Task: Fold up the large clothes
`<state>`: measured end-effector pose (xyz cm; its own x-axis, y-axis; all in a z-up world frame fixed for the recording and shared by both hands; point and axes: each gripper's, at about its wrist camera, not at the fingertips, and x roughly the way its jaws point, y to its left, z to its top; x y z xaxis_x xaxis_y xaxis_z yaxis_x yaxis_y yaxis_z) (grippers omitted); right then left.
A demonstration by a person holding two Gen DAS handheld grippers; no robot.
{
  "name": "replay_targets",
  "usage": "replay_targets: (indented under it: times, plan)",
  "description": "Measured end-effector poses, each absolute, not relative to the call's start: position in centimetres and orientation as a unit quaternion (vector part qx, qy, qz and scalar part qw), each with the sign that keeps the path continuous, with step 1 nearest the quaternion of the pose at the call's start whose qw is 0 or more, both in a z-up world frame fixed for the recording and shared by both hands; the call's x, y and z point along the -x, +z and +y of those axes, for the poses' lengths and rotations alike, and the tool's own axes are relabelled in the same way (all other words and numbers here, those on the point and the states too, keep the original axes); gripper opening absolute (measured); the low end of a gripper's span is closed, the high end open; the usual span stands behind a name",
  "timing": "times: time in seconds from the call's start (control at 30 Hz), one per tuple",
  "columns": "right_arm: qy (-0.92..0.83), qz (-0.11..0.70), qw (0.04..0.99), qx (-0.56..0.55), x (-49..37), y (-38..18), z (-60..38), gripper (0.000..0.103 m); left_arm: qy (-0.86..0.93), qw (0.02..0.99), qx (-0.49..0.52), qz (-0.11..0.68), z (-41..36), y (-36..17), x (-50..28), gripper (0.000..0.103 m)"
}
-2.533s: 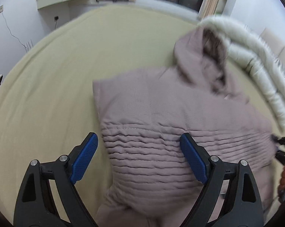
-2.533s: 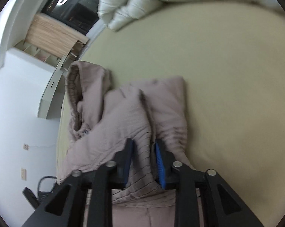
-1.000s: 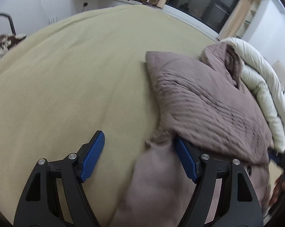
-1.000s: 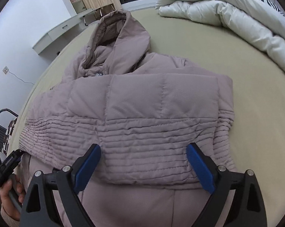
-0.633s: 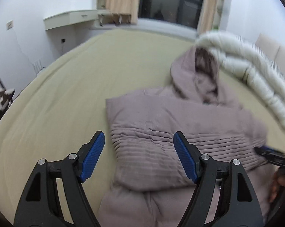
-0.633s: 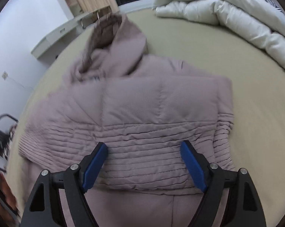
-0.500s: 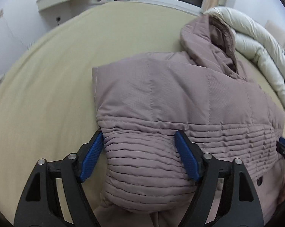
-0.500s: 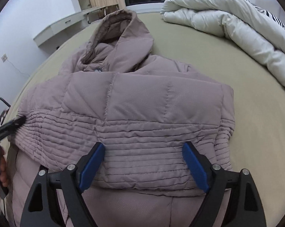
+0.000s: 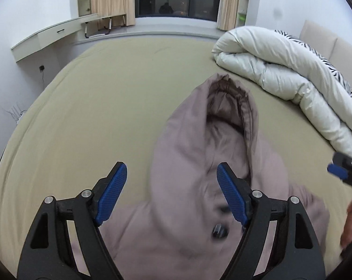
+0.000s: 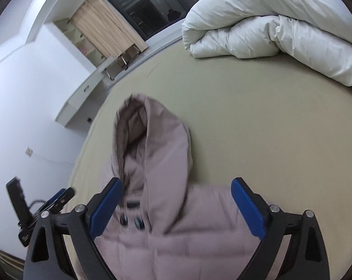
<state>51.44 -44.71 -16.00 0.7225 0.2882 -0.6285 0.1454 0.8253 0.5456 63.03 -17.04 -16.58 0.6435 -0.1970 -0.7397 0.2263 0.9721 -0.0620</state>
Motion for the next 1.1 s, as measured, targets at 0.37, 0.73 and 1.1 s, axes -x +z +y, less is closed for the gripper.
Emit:
replay_targets:
  times: [0.37, 0.73, 1.1]
  plan:
    - [0.057, 0.406, 0.883, -0.229, -60.5, -18.8, -41.4, 0.099, -0.048, 0.881, -0.070, 0.466, -22.1, -23.9, -73.5, 0.072]
    - [0.019, 0.479, 0.862, -0.165, -69.2, -22.0, -36.1, 0.060, -0.116, 0.900, -0.034, 0.420, -19.1, -20.4, -70.9, 0.011]
    - [0.071, 0.332, 0.926, -0.165, -52.7, -12.1, -36.8, 0.011, -0.168, 0.922, 0.078, 0.340, -10.2, -13.1, -54.5, 0.008]
